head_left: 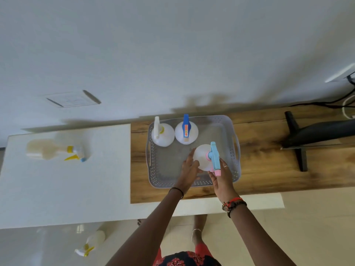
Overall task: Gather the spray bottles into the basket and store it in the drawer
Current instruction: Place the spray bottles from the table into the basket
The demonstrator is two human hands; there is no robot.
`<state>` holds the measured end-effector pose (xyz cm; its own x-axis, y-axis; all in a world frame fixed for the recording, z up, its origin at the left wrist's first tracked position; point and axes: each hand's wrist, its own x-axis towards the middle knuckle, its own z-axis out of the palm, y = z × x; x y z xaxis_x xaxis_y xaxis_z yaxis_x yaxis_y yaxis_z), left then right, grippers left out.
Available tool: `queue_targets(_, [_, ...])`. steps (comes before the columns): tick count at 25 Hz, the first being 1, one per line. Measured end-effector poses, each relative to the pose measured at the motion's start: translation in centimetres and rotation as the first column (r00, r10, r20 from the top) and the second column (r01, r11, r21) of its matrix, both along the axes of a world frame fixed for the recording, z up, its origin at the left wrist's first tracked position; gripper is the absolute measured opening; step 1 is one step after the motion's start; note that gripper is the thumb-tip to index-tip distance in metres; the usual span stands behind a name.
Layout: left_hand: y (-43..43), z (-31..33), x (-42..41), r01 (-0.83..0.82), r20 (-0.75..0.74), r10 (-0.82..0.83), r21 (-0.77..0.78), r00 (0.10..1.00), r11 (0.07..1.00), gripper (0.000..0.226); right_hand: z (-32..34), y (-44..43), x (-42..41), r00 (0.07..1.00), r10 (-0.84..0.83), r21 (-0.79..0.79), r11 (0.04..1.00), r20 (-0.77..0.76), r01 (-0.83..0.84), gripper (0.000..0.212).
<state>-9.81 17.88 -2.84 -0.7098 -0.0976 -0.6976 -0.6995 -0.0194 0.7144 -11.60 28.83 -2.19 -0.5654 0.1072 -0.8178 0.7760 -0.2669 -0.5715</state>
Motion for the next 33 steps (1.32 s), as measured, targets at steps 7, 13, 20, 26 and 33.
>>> queue_targets(7, [2.3, -1.8, -3.7, -0.171, 0.114, 0.154, 0.157, 0.981, 0.973, 0.053, -2.2, 0.9, -3.3, 0.997, -0.07, -0.051, 0.996, 0.009, 0.071, 0.044])
queue_targets(13, [2.8, -2.9, -5.0, -0.45, 0.221, 0.403, 0.238, 0.888, 0.861, 0.047, -2.8, 0.6, -5.2, 0.984, -0.171, -0.127, 0.976, 0.057, 0.177, 0.047])
queue_targets(20, [3.4, -2.9, -7.1, -0.653, 0.307, 0.578, 0.302, 0.756, 0.694, 0.041, -3.6, -0.4, -7.9, 0.963, -0.257, -0.116, 0.957, 0.081, 0.265, 0.038])
queue_targets(26, [3.2, -2.6, -8.0, -0.673, 0.291, 0.607, 0.357, 0.739, 0.648, 0.039, -4.1, -0.3, -8.9, 0.96, -0.273, -0.132, 0.951, 0.071, 0.28, 0.038])
queue_targets(33, [3.0, -2.5, -8.1, -0.646, 0.287, 0.579, 0.344, 0.763, 0.681, 0.042, -4.5, 0.0, -8.8, 0.959, -0.26, -0.144, 0.951, 0.112, 0.274, 0.041])
